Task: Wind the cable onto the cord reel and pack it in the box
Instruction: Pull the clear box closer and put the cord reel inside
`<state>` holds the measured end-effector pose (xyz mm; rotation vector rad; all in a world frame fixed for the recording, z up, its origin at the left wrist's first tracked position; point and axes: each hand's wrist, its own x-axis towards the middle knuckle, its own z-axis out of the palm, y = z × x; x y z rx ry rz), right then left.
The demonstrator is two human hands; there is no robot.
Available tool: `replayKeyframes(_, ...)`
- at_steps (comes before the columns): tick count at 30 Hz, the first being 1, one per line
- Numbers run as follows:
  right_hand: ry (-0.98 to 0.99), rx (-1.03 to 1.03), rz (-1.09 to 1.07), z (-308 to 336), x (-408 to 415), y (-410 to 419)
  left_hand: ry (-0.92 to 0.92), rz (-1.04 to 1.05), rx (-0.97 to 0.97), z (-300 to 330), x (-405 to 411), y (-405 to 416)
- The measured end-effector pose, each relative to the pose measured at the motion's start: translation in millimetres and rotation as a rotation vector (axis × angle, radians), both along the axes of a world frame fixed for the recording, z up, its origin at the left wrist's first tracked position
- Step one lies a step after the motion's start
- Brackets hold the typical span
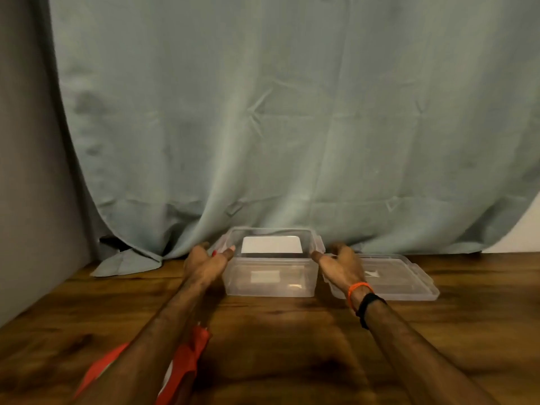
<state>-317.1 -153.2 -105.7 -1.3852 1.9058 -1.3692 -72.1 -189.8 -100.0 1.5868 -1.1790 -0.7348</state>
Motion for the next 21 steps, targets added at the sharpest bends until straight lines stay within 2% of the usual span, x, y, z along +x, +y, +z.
replayKeyframes(8, -0.183, 0.041, 0.129, -16.1, -5.5, -60.2, 0.162, -0.062, 0.078, -17.2, -8.1, -65.7)
replayKeyframes(13, -0.443, 0.014, 0.193, -25.5, -3.6, -78.1, 0.421, -0.152, 0.059, -26.8, -6.4, -77.5)
replayKeyframes(21, -0.524, -0.033, 0.202, -9.8, 1.7, -30.9, 0.39, -0.123, 0.053, -11.0, -7.5, -16.3)
